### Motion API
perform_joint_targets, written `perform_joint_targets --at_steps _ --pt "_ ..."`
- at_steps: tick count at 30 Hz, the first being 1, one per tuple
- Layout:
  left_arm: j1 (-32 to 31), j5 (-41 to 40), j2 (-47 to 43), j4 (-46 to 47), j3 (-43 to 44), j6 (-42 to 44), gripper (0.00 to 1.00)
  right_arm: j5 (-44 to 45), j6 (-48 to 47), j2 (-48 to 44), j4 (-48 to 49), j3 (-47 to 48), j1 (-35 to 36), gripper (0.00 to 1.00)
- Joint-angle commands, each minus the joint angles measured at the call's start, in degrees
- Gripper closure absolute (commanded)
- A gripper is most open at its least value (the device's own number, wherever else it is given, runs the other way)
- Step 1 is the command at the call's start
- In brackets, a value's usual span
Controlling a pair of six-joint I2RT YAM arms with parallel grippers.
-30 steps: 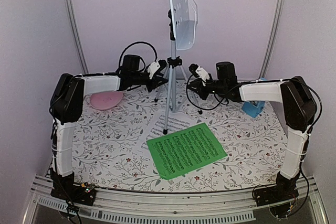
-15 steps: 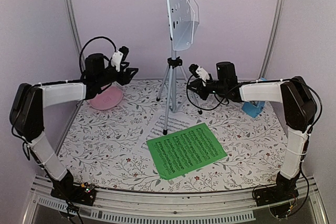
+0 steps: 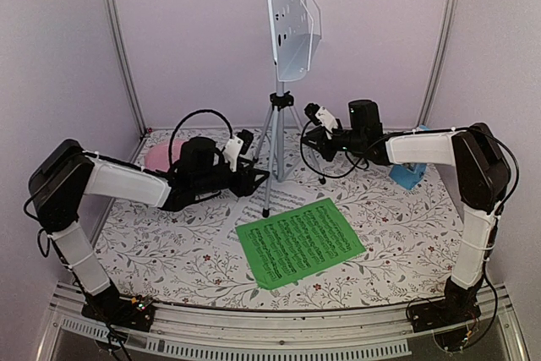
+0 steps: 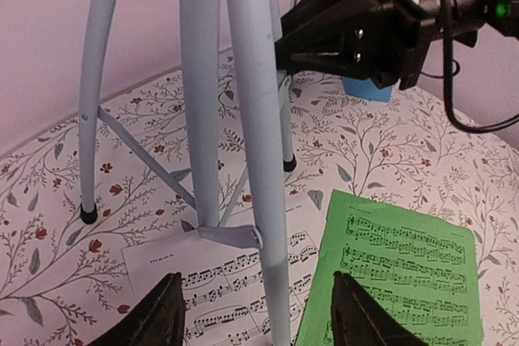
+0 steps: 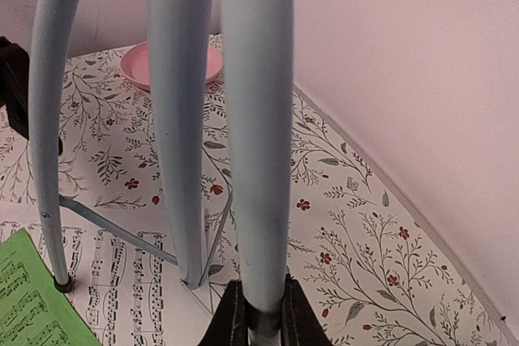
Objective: Set up the instrument practice props
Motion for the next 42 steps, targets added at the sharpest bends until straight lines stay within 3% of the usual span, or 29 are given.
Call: perform_joint_targets --at_steps 1,10,15,17,22,25,28,32,34,37,42 --pt "-2.7 -1.28 4.52 2.08 2.66 -2.28 0.38 0.14 1.42 -1.32 -2.26 -1.29 -0.54 0.96" --pt "-3.81 -5.65 11.07 -1.48 8.5 -3.99 0.44 0.56 1.56 -1.29 -2.8 -1.1 -0.54 0.97" --pt "-3.79 -4.77 12.48 -3.82 10.35 -3.82 0.65 -1.01 1.72 -1.82 -2.99 -1.42 -0.54 0.93" --pt "-3.73 -4.21 12.92 -3.89 10.56 -3.67 0.69 -1.84 1.82 -1.81 -2.85 -1.56 -0.54 0.93" --pt "-3.85 -4.62 14.32 -3.74 10.98 -5.16 0.59 -3.11 2.98 -1.23 -2.71 -1.23 -0.54 0.93" --pt "-3.84 -5.23 14.41 -3.63 11.02 -5.48 0.65 -3.46 3.05 -1.27 -2.66 -1.53 -0.39 0.92" --pt "-3.8 -4.88 14.41 -3.75 10.78 -4.91 0.8 -3.48 2.67 -1.82 -2.7 -2.18 -0.41 0.83" --pt "-3.72 -4.32 14.4 -5.01 10.94 -4.18 0.97 -3.84 2.65 -3.32 -3.01 -3.66 -0.45 0.51" --pt "-3.74 -4.14 14.41 -5.12 10.93 -4.06 1.0 -4.47 2.62 -3.81 -3.18 -4.64 -0.58 0.39" --pt "-3.65 -4.16 14.16 -5.43 11.02 -3.8 1.0 -4.9 2.36 -3.81 -3.1 -6.01 -1.05 0.32" --pt "-3.6 -4.35 13.05 -5.68 10.63 -3.16 1.0 -6.47 2.93 -2.71 -2.65 -6.31 -2.95 0.32"
